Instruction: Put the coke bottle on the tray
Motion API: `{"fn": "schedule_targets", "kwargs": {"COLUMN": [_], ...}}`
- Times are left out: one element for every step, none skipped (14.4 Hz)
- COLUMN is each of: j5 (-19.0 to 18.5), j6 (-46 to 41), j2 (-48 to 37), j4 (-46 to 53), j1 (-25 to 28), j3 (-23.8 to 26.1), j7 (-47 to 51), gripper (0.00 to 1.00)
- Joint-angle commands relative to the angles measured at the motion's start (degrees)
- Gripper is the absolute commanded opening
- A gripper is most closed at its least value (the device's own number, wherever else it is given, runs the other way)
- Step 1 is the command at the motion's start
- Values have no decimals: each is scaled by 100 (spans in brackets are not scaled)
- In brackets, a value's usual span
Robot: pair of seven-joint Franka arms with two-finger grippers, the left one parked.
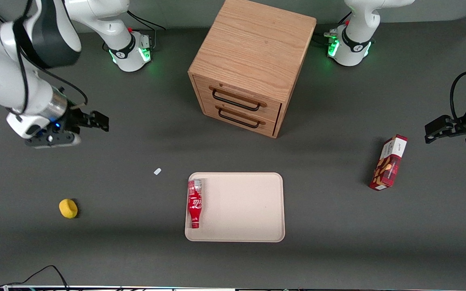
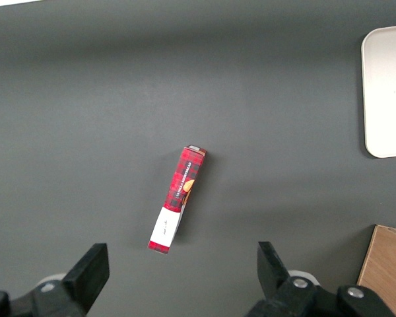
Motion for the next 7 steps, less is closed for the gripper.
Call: {"fn": "schedule_targets", "kwargs": {"j5": [129,129,120,86,85,85,85], "j6": [-18,-105,-219,-264,-273,-273,-273], "j2": [-196,-170,-135,-134,-125,-125,-125], "j4": [16,130,201,228,228,228,228], "j1": [364,364,364,364,347,338,338], "j3": [-468,-503,-512,-512,-503,-503,-503], "j7": [-200,-210,-210,-210,-210,-210,-210], "gripper": [100,100,100,100,100,100,100]}}
